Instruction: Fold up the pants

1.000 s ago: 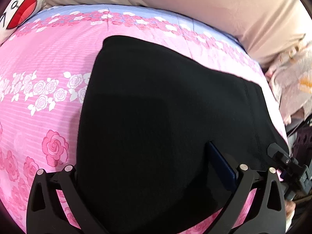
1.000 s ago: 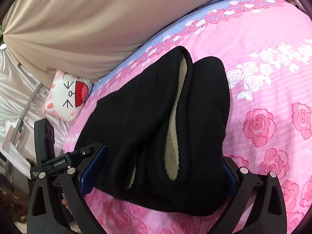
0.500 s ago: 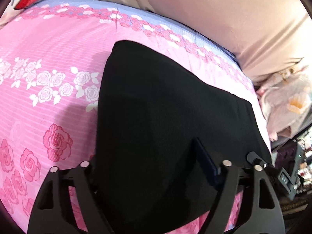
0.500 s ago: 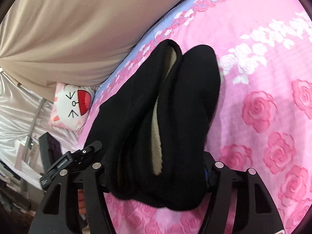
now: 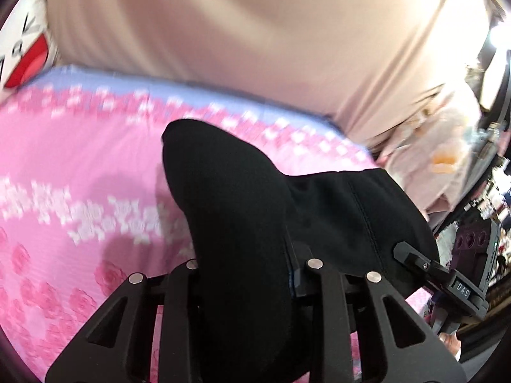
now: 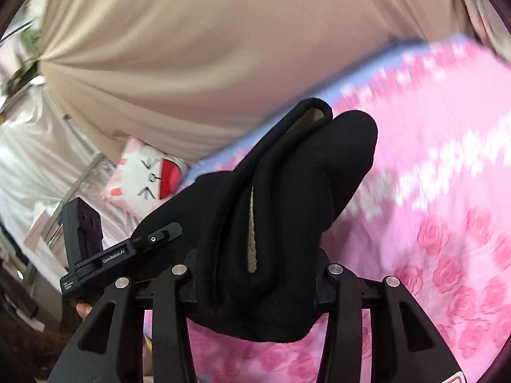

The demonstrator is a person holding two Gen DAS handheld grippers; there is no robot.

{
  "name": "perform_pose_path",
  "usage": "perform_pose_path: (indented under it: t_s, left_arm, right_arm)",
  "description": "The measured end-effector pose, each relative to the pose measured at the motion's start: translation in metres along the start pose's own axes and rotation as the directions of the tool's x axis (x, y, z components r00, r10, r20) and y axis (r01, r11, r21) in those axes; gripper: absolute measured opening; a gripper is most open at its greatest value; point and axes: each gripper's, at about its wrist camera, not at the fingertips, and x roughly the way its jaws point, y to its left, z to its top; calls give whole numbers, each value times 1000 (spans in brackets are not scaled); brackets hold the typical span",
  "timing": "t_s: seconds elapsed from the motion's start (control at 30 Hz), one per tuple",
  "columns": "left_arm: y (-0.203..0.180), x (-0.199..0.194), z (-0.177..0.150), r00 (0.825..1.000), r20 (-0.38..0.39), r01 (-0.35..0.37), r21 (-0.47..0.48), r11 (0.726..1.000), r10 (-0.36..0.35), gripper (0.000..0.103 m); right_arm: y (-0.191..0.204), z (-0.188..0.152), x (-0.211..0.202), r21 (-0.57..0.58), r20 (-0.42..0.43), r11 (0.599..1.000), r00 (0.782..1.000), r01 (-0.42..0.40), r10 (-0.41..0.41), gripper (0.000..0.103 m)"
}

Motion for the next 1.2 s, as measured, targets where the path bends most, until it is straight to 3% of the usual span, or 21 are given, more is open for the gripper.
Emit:
perform_pose_path:
  t_s: [0.17,0.4,0.53,0.77,0.93,1.2]
  left_arm:
    - [-36,-54,19,985,167,16,125,992,-37,27]
    - [-63,-99,65,931,355,-5,234,972,-80,27]
    - [-70,-99,93,893,444,-49,263,964,-76,28]
    - [-65,-73,136,855,517,-106,261,959,-46,28]
    - [-55,-36,161,859,513,-148,256,955,-4,29]
    - [-18,66,184,907,413,-176,200,964,80,30]
  right_arm:
    - [38,23,-42,-97,114,995,992,-35,46,43]
    - [86,72,-76,-273,242,960,962,-55,124,43]
    - [98,107,-73,-333,298,941,940,-59,164,44]
    - [92,164,-32,-351,332,934,922,-75,199,44]
    - [68,194,10,-324,327,942,924,-89,200,44]
    - [3,216,100,-216,246,974,962,-67,121,44]
